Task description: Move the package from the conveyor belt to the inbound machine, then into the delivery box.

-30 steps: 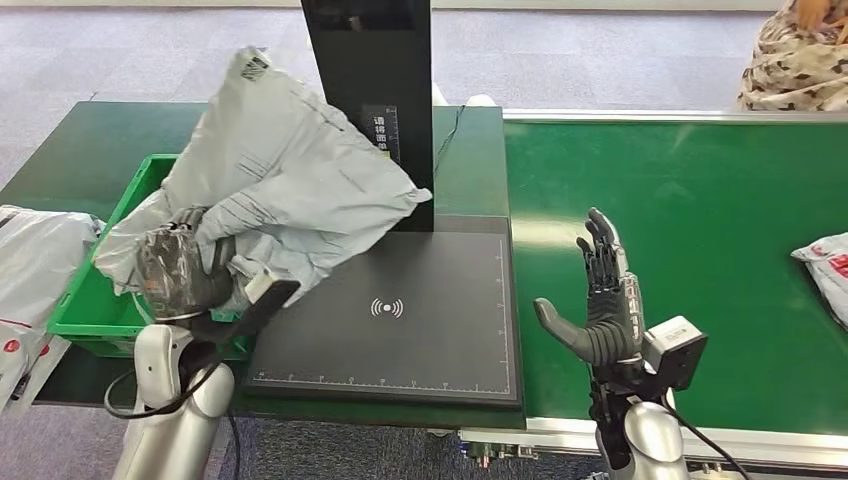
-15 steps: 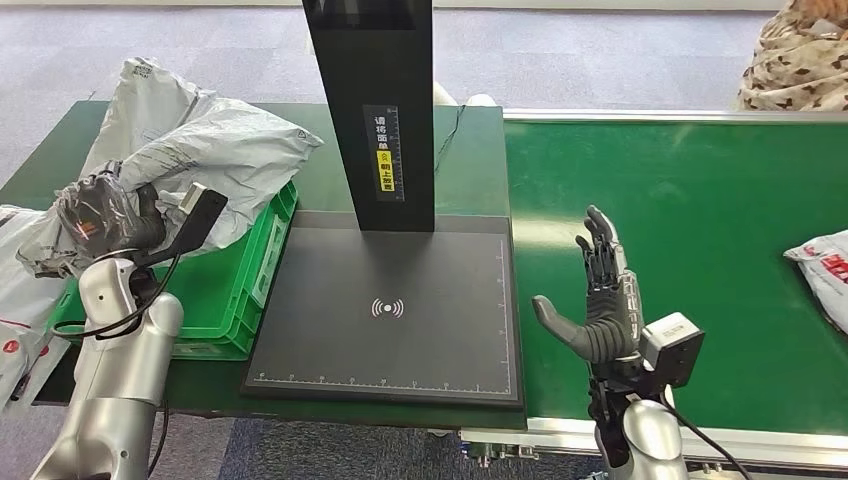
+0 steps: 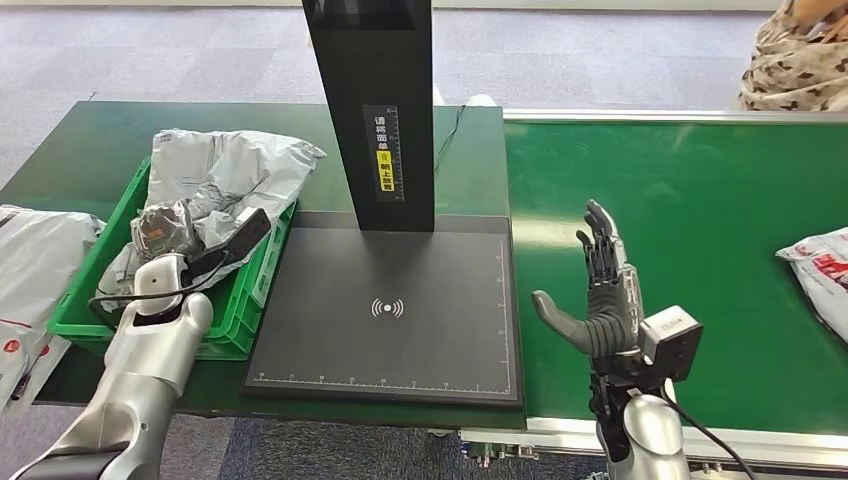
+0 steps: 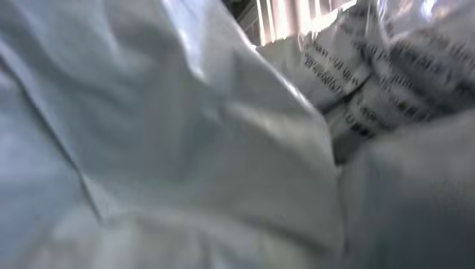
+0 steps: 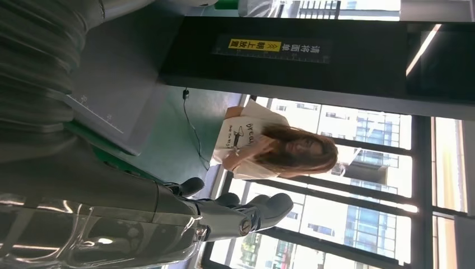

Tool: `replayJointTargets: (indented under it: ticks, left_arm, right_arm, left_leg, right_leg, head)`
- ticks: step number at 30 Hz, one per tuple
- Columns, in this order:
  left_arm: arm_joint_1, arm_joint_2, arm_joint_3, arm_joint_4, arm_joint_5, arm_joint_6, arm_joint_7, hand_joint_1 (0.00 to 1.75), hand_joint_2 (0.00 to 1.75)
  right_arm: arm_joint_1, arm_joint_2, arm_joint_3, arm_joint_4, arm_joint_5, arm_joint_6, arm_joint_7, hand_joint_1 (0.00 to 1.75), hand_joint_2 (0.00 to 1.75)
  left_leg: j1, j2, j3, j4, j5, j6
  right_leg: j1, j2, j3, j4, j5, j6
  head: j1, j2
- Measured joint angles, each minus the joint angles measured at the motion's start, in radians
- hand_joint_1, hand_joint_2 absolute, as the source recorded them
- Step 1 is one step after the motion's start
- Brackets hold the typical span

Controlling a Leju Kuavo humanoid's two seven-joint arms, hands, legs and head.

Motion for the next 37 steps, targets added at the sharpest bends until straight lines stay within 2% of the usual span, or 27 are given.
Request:
replayJointTargets:
  ticks: [5,8,15,18,22,24,28,30,34,37]
  left_arm:
    - [0.005,-0.005,-0.006,0.020,0.088,0.051,-0.029,0.00,1.75]
    - [0.024,-0.013,-0.006,-0.018,0.218,0.114,-0.094,0.00,1.75]
    - [0.134,-0.046,-0.042,-0.258,0.693,0.267,-0.393,0.00,1.75]
    - [0.202,-0.062,-0.076,-0.385,0.849,0.261,-0.493,0.00,1.75]
    - [0.286,-0.089,-0.150,-0.523,1.033,0.159,-0.590,0.00,1.75]
    - [0.321,-0.101,-0.189,-0.575,1.138,0.073,-0.623,0.00,1.75]
    - [0.380,-0.107,-0.263,-0.627,1.414,-0.265,-0.644,0.00,1.75]
    - [0.405,-0.107,-0.295,-0.629,1.490,-0.388,-0.655,0.00,1.75]
    - [0.439,-0.113,-0.345,-0.613,1.556,-0.528,-0.662,0.00,1.75]
    - [0.451,-0.123,-0.364,-0.590,1.570,-0.572,-0.659,0.00,1.75]
  right_arm:
    - [-0.005,0.000,-0.001,0.008,0.000,0.001,0.002,0.00,1.75]
    - [-0.004,0.000,-0.002,0.008,0.000,0.001,0.002,0.00,1.75]
    - [0.017,0.000,-0.003,0.005,-0.002,-0.008,-0.015,0.00,1.75]
    - [0.029,0.000,-0.003,0.001,-0.002,-0.012,-0.019,0.00,1.75]
    - [0.035,0.000,-0.003,0.001,-0.002,-0.017,-0.021,0.00,1.75]
    - [0.037,-0.001,-0.003,0.001,-0.003,-0.015,-0.023,0.00,1.75]
    - [0.039,-0.006,0.005,0.011,-0.004,0.012,-0.030,0.00,1.75]
    - [0.037,-0.009,0.017,0.023,0.001,0.022,-0.029,0.00,1.75]
    - [0.036,-0.011,0.046,0.045,0.023,0.034,-0.014,0.00,1.75]
    - [0.036,-0.011,0.065,0.055,0.043,0.039,0.000,0.00,1.75]
  left_leg:
    - [0.000,0.000,0.000,0.000,0.000,0.000]
    - [0.000,0.000,0.000,0.000,0.000,0.000]
    - [-0.001,0.000,0.000,0.000,-0.001,0.001]
    - [-0.001,0.000,0.000,0.000,-0.002,0.001]
    - [-0.001,0.000,0.000,0.000,-0.002,0.001]
    - [-0.001,0.000,0.000,0.000,-0.002,0.001]
    - [-0.001,0.000,-0.001,0.000,-0.002,0.001]
    - [0.000,0.001,0.000,0.000,-0.002,0.001]
    - [0.000,0.001,0.000,0.000,-0.002,0.001]
    - [0.000,0.000,-0.001,0.000,-0.002,0.001]
  right_leg:
    - [0.000,0.000,0.000,0.000,0.000,0.000]
    - [0.000,0.000,0.000,0.000,0.000,0.000]
    - [0.000,0.000,0.000,-0.001,0.000,0.000]
    - [0.000,0.001,0.000,-0.001,-0.001,0.001]
    - [0.000,0.001,0.000,-0.001,-0.001,0.001]
    - [0.000,0.001,0.000,-0.001,-0.001,0.001]
    - [0.000,0.001,0.000,-0.001,-0.001,0.001]
    - [0.000,0.001,0.000,-0.001,-0.001,0.001]
    - [0.000,0.001,0.000,-0.001,-0.001,0.001]
    - [0.000,0.001,0.000,-0.001,-0.001,0.001]
  head:
    - [0.000,0.000]
    - [0.000,0.000]
    - [0.000,0.000]
    - [0.000,0.000]
    - [0.000,0.000]
    - [0.000,0.000]
    - [0.000,0.000]
    - [0.000,0.000]
    - [0.000,0.000]
    - [0.000,0.000]
